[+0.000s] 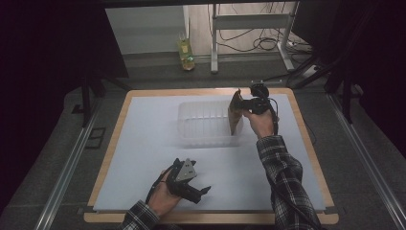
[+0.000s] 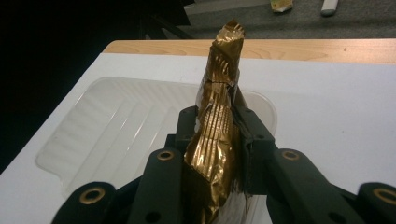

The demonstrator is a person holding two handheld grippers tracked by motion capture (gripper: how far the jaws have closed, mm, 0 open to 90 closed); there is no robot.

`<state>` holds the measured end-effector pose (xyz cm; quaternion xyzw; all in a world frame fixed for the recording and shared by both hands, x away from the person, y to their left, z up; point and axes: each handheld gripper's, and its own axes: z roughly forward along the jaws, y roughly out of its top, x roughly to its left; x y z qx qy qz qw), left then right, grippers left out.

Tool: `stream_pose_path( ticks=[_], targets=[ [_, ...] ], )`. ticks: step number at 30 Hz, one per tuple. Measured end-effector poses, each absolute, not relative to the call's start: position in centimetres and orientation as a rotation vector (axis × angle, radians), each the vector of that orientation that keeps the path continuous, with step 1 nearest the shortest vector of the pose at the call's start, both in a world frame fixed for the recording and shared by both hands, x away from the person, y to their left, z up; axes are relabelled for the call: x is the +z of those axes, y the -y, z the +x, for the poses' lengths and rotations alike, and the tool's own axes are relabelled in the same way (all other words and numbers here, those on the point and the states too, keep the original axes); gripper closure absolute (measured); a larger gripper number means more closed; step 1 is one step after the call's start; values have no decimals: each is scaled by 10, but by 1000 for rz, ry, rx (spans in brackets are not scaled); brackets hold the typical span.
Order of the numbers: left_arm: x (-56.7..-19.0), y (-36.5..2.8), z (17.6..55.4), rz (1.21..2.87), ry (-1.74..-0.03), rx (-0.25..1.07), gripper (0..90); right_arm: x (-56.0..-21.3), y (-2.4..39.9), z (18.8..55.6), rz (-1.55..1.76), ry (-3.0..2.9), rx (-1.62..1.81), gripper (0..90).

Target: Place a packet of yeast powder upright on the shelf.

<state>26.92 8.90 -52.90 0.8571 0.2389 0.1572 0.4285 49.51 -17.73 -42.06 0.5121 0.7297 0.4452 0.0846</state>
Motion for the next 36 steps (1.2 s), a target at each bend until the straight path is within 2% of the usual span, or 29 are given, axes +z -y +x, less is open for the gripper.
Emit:
stream_pose_path(
  ticks=[6,10,12,13,17,18,32,36],
  targets=[
    [-529,-90,269,2137,-599,394,9,-420,178,495,1510,-2190,1316,683],
    [-529,-90,270,2138,-599,394,9,-418,176,493,1472,-2217,1283,551],
    [-528,-90,269,2139,-598,394,9,-418,176,493,1464,-2220,1281,527],
    [-528,-90,269,2138,-598,394,9,-418,176,492,1449,-2232,1278,475],
    [-529,-89,269,2141,-596,398,9,-417,177,489,1426,-2242,1274,428],
    [-529,-90,269,2147,-593,400,9,-416,177,487,1409,-2247,1268,391],
    [-530,-89,269,2150,-591,400,9,-409,174,472,1260,-2279,1249,277],
    [-530,-88,269,2154,-588,401,9,-408,172,467,1228,-2286,1233,210]
  ],
)
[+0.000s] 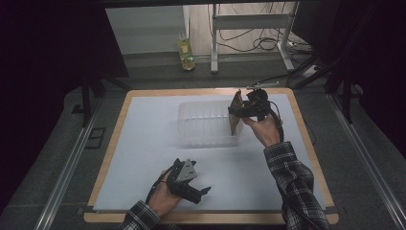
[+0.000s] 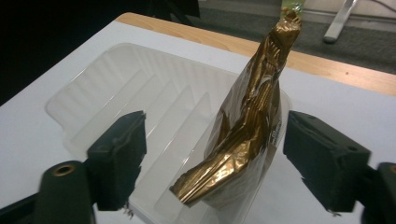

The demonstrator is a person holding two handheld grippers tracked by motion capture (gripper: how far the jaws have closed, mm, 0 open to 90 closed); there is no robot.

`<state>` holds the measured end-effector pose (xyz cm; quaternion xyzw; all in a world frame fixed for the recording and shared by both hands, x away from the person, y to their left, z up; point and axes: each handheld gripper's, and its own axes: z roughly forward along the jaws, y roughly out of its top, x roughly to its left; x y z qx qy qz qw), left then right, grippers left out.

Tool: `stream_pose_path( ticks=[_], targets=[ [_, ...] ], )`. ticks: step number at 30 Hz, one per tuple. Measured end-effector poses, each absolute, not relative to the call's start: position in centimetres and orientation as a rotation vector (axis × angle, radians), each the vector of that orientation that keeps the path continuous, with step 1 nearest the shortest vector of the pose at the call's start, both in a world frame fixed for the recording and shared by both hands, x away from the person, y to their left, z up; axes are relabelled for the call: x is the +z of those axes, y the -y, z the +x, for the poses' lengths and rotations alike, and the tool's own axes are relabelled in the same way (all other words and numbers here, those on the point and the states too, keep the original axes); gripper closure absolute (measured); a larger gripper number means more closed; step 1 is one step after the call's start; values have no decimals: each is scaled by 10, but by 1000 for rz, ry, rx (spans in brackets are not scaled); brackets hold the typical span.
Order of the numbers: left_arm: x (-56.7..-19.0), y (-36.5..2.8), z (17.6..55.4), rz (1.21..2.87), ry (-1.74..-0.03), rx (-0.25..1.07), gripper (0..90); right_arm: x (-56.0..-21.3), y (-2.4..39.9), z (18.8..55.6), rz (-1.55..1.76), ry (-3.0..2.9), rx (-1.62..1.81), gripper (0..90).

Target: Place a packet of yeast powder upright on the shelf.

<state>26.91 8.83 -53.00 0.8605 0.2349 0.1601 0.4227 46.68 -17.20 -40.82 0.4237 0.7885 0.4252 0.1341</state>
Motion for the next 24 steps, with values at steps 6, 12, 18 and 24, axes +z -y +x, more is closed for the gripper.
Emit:
stream_pose_path(
  ticks=[6,12,18,24],
  targets=[
    [-530,-88,269,2158,-587,404,9,-407,170,458,1201,-2273,1214,156],
    [-530,-88,269,2156,-583,411,9,-407,170,450,1135,-2297,1192,143],
    [-531,-88,269,2160,-579,420,9,-407,171,439,1072,-2322,1204,100],
    [-529,-90,270,2156,-581,430,9,-406,170,430,1030,-2345,1213,48]
  ],
)
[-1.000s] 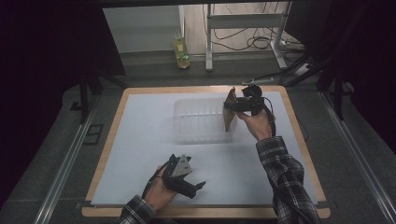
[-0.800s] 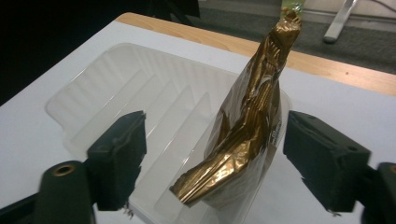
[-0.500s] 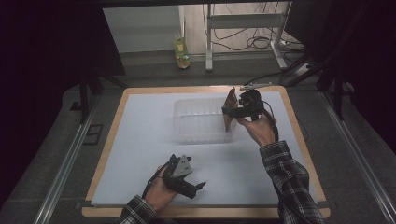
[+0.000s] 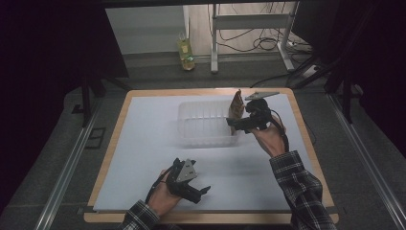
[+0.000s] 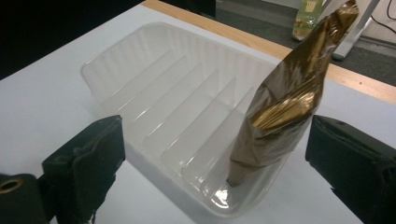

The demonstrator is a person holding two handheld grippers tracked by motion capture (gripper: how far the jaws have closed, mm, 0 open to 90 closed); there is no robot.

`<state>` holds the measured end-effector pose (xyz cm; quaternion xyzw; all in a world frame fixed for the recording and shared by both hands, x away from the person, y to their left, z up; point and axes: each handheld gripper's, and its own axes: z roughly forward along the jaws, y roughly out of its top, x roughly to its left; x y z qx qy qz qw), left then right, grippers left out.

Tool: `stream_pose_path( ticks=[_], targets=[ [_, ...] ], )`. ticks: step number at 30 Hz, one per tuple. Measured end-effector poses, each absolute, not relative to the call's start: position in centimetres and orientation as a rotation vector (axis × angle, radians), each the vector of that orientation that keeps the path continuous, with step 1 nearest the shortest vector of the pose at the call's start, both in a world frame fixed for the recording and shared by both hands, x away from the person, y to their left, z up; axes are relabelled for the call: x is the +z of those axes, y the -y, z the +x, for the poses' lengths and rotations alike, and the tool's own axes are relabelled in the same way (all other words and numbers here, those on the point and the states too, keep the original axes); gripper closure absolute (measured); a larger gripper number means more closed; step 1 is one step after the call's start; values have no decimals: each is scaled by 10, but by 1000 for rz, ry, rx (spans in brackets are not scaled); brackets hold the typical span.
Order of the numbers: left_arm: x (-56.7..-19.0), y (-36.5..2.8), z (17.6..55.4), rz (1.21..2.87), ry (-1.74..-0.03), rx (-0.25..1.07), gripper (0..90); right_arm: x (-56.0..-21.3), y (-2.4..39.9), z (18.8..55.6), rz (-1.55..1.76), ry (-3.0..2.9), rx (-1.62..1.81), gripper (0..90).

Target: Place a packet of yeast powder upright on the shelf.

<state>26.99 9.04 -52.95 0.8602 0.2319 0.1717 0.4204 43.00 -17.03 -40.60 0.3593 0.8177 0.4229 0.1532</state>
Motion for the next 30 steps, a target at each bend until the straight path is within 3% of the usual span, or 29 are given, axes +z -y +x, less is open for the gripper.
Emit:
stream_pose_path(
  ticks=[30],
  targets=[
    [-530,-92,271,2153,-583,451,8,-418,178,390,871,-2408,1208,11]
  ],
)
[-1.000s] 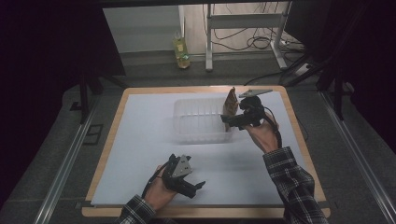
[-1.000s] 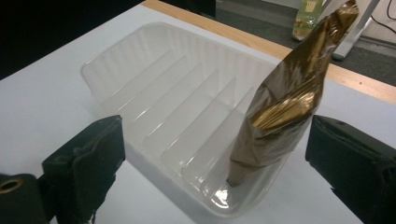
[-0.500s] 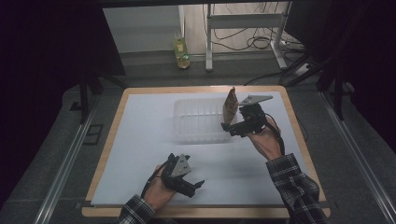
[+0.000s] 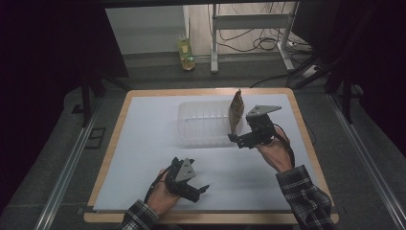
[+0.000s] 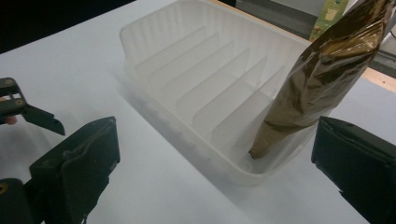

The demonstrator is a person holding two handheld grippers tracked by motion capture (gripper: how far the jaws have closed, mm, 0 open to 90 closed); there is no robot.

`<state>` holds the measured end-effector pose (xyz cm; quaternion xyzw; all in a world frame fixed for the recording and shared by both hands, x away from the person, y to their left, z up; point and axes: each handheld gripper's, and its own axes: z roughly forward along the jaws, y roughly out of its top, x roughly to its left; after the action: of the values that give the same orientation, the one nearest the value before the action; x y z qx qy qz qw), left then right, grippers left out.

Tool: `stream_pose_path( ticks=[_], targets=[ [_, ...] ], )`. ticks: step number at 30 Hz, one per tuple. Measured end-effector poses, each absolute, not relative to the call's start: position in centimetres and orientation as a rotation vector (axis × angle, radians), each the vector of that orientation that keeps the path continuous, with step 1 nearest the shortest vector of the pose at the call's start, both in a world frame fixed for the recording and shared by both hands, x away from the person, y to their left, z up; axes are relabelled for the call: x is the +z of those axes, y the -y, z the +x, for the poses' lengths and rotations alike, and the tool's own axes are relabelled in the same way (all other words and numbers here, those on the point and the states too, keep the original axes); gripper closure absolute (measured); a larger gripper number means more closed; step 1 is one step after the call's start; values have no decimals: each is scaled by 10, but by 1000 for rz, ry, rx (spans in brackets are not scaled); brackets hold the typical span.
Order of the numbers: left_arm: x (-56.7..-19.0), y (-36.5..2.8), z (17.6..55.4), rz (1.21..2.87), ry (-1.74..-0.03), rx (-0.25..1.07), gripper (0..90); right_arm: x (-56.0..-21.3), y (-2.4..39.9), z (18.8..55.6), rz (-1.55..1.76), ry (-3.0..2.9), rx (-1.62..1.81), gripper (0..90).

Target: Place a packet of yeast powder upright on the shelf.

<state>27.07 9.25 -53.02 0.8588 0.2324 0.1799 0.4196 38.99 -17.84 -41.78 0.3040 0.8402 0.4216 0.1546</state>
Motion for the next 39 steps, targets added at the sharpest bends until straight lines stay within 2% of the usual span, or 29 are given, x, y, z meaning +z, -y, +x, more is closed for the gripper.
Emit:
stream_pose_path(
  ticks=[21,39],
  targets=[
    [-533,-92,270,2171,-541,511,3,-439,190,368,810,-2413,1231,10],
    [-529,-102,271,2099,-611,467,0,-453,207,349,819,-2434,1164,0]
  ],
)
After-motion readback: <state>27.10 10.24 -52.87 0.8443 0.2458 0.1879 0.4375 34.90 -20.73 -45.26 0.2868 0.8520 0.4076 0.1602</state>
